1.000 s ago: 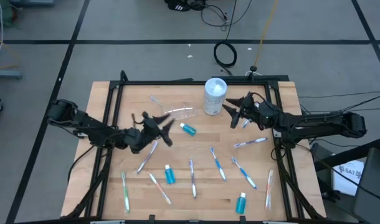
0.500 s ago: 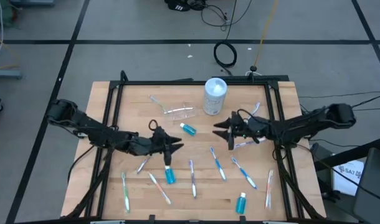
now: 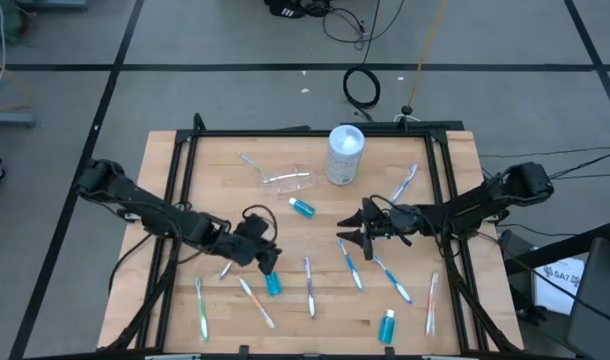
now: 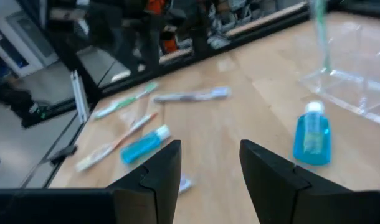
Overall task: Pick & Place toothbrushing station
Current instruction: Put the middle mouthwash bottle in the middle compartment of the transparent organizer
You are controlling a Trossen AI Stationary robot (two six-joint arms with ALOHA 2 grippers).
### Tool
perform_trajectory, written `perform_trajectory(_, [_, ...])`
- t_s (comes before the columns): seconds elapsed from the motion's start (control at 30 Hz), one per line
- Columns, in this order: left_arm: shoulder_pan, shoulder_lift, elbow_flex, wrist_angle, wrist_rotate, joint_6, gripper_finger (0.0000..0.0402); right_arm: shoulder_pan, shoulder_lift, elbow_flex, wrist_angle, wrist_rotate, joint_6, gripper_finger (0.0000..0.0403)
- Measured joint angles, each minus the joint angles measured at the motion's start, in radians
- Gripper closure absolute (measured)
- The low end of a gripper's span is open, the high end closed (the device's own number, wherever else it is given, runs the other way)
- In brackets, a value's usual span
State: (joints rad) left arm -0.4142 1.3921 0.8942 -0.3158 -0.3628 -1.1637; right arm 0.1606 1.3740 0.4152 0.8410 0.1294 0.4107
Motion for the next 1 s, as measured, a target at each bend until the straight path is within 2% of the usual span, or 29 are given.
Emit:
perform_trajectory(0.2, [-0.067, 0.071, -0.016, -0.032, 0.063, -0.177, 0.0263, 0.012, -0.001, 0.0, 0.003, 0.004, -0.008, 0.0248])
perform_trajectory(0.33, [-0.073, 0.121, -0.016, -0.029, 0.109, -0.174, 0.0263, 0.012, -0.001, 0.0, -0.01, 0.004, -0.008, 0.0248])
perform_trajectory(0.53, [-0.071, 0.142, -0.017, -0.035, 0.099, -0.13, 0.0263, 0.004, -0.001, 0.0, -0.001, 0.004, -0.036, 0.0248])
perform_trajectory(0.8, [-0.08, 0.152, -0.017, -0.06, 0.09, -0.497, 0.0263, 0.004, -0.001, 0.0, 0.002, 0.033, -0.031, 0.0248])
perform_trajectory(1.0, [-0.101, 0.235, -0.017, -0.032, 0.077, -0.665, 0.0263, -0.02, -0.001, 0.0, -0.006, 0.083, -0.097, 0.0248])
